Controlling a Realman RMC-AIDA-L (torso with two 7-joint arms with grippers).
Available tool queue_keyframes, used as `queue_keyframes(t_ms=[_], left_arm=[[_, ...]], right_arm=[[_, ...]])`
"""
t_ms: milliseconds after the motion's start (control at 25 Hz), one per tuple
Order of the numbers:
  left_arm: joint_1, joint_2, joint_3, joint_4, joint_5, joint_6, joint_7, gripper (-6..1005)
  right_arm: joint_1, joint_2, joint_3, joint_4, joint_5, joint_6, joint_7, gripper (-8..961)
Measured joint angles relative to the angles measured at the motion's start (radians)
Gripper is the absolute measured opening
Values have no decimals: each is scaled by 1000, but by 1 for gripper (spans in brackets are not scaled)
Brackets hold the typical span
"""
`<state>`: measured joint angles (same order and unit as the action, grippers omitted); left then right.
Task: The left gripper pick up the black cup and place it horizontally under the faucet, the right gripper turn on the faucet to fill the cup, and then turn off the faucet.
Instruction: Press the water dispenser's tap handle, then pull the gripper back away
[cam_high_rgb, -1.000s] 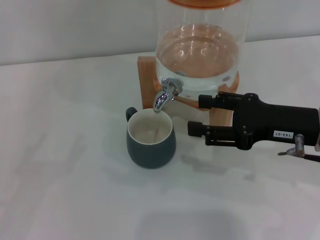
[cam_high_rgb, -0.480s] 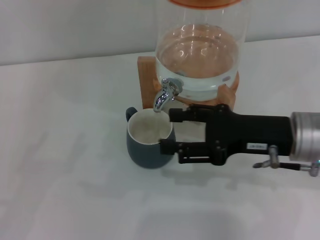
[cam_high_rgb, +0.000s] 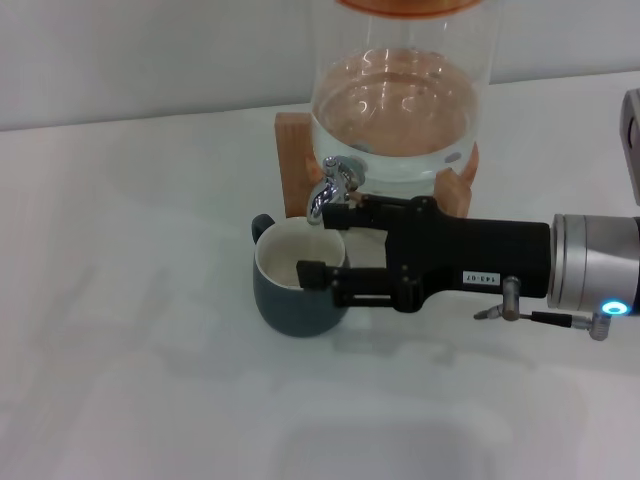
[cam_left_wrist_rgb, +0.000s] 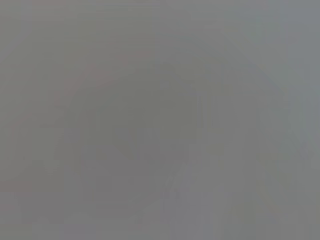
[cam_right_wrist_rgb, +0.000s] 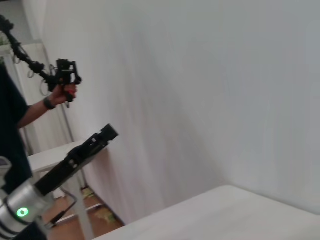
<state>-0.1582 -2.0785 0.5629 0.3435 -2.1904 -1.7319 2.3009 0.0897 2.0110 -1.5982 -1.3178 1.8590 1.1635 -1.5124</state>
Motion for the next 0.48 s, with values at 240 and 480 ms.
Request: queue_keyframes(t_ms=[240,480], left_arm=[[0,0,0,0,0,-5,-1,761],[0,0,0,2,0,-8,-15,761]], right_arm=[[-1,0,-20,1,16,-48,-1,783],[-6,0,-63,-6,22,-98,-7,783]])
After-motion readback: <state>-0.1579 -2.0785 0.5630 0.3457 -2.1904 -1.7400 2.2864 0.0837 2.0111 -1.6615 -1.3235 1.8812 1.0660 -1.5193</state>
